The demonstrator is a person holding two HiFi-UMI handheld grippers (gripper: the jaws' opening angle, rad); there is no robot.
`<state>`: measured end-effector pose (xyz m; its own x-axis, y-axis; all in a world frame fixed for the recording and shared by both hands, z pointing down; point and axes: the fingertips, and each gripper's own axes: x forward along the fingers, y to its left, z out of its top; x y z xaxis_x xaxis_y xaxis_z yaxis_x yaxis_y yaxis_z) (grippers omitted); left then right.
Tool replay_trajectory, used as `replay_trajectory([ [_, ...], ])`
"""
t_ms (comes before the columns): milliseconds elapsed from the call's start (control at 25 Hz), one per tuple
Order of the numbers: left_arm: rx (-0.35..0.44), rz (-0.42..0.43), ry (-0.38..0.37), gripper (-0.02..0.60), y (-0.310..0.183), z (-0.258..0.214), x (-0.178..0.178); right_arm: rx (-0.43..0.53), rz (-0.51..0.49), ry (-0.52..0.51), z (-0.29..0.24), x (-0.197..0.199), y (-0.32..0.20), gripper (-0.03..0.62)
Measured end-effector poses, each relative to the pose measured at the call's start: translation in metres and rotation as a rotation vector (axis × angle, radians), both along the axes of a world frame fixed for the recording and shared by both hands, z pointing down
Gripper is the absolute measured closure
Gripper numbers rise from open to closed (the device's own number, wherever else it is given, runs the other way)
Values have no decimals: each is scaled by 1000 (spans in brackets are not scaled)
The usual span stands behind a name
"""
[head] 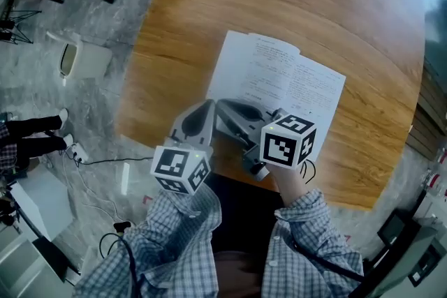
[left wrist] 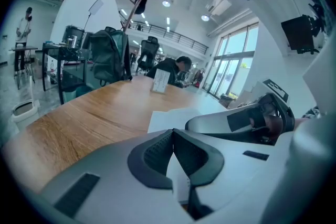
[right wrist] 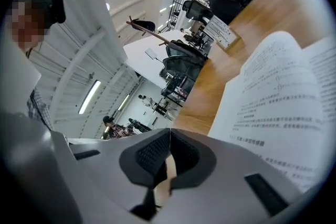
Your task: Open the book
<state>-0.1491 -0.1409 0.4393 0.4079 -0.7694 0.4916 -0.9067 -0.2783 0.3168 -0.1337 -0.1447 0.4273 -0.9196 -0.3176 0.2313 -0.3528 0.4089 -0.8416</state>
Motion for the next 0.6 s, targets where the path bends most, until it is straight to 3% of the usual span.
replay_trajectory([
  [320,17,172,28,574,6,0,55,132,269,120,-10,77,-18,574],
  [600,44,286,83,574,11,-7,107,140,461,230,-7,166,-2,574],
])
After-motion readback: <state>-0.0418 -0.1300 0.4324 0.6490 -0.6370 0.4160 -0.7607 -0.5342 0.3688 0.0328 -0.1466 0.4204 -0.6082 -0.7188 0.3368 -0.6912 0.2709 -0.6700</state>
